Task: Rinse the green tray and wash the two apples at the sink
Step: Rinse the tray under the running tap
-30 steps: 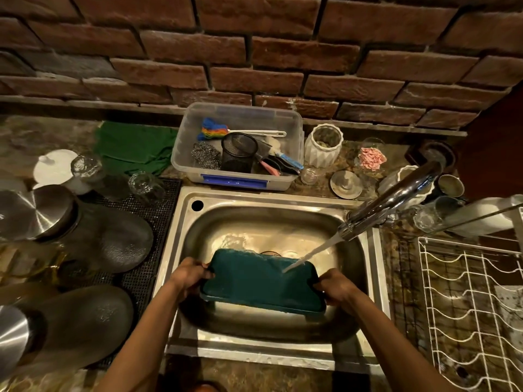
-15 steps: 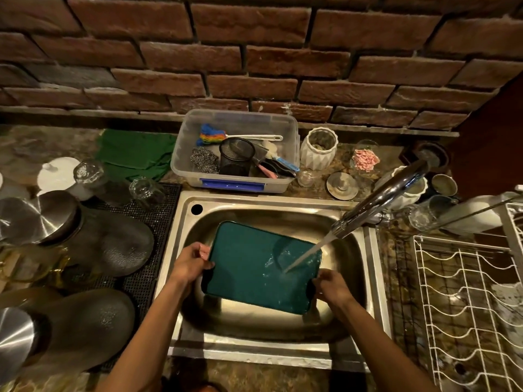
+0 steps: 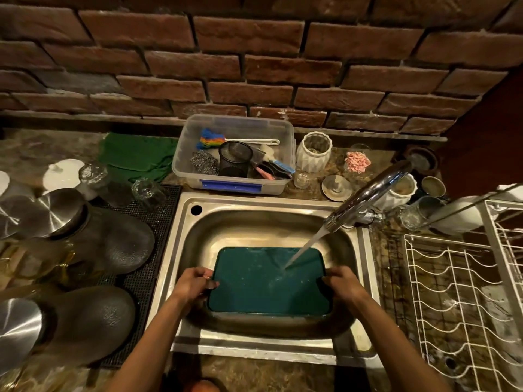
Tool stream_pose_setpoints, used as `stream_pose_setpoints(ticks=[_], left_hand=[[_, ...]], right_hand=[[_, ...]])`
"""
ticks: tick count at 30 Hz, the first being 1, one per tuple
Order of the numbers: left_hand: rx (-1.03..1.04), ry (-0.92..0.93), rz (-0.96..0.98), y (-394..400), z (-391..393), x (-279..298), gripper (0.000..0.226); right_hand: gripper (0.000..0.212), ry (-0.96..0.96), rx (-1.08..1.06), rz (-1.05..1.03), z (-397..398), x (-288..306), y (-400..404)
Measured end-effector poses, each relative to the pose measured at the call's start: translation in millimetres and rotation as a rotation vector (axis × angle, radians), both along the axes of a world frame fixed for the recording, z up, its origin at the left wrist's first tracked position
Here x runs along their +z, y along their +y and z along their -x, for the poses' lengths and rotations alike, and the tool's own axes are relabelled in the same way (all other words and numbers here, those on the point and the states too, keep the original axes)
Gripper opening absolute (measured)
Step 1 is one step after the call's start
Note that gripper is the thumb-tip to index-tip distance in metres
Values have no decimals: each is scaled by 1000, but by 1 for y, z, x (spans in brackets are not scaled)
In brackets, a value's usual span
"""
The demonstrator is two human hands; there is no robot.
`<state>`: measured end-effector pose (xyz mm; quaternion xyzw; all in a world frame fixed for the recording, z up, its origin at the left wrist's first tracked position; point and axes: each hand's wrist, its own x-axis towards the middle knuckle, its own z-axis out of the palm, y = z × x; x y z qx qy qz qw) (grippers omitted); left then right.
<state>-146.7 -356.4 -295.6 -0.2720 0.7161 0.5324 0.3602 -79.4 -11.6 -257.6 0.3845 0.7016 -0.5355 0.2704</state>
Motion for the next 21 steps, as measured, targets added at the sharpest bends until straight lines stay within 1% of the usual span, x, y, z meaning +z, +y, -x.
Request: stream_pose_setpoints(ticks=[1, 3, 5, 7, 10, 11, 12, 14, 17, 18, 21], left_hand=[[-10, -2, -16, -2, 1, 2, 21], [-34, 4, -13, -5, 1, 7, 24], [-73, 19, 31, -7, 1, 12, 28], [-103, 21, 81, -8, -1, 18, 26], [-164, -18, 82, -10, -4, 31, 25], [-177, -44, 80, -10, -5, 36, 22], [-187, -66, 79, -9, -7, 42, 20], [-175, -102, 51, -6, -12, 53, 21], [-154, -156, 65, -1, -21, 64, 26], [-152, -163, 79, 0, -25, 67, 27], [-156, -172, 87, 6, -35, 77, 25]], right_hand=[[15, -7, 9, -6, -3, 1, 0], [15, -4, 11, -10, -10, 1, -2], [21, 6, -13, 15, -16, 5, -6], [28, 4, 18, 21, -19, 10, -8], [19, -24, 86, -23, -23, 22, -9], [16, -38, 81, -32, -26, 26, -9], [17, -48, 65, -40, -28, 30, -9], [23, -71, 33, -37, -35, 38, -8], [14, -152, 49, -35, -41, 47, -4], [15, -173, 58, -35, -43, 50, -3], [22, -174, 77, -30, -52, 59, 0]])
